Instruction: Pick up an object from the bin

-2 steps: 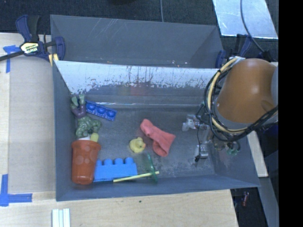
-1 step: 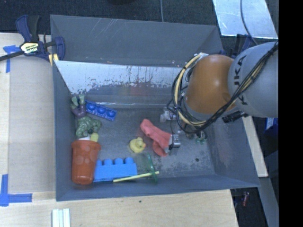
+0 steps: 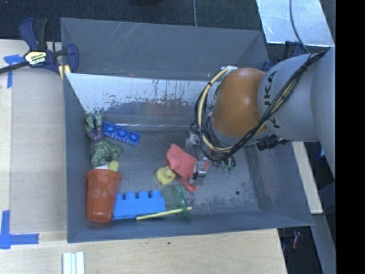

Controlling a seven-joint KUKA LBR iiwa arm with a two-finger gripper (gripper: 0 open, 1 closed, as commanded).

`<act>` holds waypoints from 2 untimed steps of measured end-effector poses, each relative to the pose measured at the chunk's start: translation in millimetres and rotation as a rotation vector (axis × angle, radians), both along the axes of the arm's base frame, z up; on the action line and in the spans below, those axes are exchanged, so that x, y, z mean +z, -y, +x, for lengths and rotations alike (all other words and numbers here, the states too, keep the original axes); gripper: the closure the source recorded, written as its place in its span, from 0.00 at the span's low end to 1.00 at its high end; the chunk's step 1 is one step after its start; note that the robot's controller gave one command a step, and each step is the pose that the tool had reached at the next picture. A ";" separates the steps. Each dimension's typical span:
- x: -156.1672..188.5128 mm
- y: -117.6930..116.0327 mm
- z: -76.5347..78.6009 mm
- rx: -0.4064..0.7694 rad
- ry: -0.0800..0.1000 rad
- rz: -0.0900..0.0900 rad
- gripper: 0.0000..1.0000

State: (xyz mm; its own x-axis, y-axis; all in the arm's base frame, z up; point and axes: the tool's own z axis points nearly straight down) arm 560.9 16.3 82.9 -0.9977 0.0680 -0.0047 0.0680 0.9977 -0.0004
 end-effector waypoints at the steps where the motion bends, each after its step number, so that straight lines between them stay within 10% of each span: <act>1: 17.0 -33.9 -9.6 -0.120 0.006 0.003 0.00; 2: -12.5 -24.4 -7.5 -0.221 0.007 0.002 0.00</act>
Offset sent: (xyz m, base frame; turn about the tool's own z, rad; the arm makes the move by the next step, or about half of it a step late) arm -0.0081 0.0239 -0.0129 0.2224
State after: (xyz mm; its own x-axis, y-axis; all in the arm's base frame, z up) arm 553.4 40.7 70.4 -0.9584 0.2852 -0.0109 0.2852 0.9585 0.0029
